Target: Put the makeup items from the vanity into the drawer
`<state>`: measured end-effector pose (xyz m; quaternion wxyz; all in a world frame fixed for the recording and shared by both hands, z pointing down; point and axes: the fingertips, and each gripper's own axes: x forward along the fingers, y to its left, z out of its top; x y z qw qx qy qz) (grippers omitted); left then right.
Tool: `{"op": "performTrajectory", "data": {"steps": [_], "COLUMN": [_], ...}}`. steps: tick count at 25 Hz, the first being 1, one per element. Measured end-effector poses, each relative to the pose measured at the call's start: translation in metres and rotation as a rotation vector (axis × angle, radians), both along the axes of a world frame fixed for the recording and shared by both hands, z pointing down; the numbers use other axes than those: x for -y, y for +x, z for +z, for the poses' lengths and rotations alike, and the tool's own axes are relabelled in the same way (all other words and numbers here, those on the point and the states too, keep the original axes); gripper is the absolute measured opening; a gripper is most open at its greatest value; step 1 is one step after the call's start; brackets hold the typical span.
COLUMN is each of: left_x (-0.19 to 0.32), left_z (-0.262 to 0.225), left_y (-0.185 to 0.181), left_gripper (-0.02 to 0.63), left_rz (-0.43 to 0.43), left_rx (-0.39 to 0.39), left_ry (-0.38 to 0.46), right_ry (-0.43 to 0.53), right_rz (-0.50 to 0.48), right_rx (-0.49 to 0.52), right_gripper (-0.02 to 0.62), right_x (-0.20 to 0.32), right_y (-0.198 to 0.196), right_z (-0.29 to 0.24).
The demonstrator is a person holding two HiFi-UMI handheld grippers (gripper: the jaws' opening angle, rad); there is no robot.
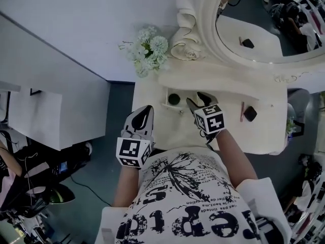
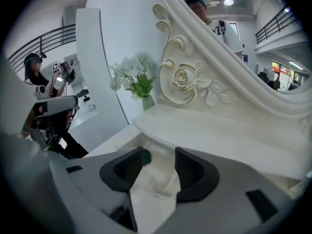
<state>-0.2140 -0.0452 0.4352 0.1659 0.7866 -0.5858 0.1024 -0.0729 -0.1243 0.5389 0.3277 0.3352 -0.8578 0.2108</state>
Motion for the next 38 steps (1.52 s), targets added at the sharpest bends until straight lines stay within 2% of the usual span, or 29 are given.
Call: {"op": "performTrajectory", "data": {"steps": [5,10,15,20,24,29,34,38], "left_x": [0.008,0.018,0.027,0.030,0.036,0.041,0.049,0.056], "left_z": [0.001,0.002,0.001,0.010,0.017,0.032,0.044,0.052], "left_y": [0.027,0.071,0.118,0.164,0.195,0.218,0.233,0.239], "left_gripper": [0.020,0.021,0.020,0.021,0.021,0.021,0.021,0.020], "left_rz": [0.085,0.228,0.324,0.394,0.420,0.418,0.407,0.399], "left_rx": [-0.011,-0.016,-0.023,-0.013,-0.006,0.012,0.015,0.015], "left_ry": [-0.002,0.000,0.008,-0.018,-0.036,-0.077,-0.104,-0.116], "right_ry": [0.031,0.044,0.016,-0.028,-0.046,-0.073,-0.077,-0.112], "right_rz": [0.104,0.281,0.420,0.528,0.628,0.689,0.721,0.753], "right_rx": [-0.021,-0.040,-0.085,-0.110,-0.132,-0.141,-0.149,-0.148], "right_gripper": [0.199,0.199,0.199,0.199,0.201,0.266,0.337,0.354], "right_x": [-0.002,-0.015,-0.034,-0.042,-0.038,-0.022,0.000,0.010], "right_y": [0.045,0.115,0.190,0.255,0.306,0.345,0.360,0.359], "right_z": [-0.007,-0.010,0.005,0.024,0.036,0.052,0.067,0.081]}}
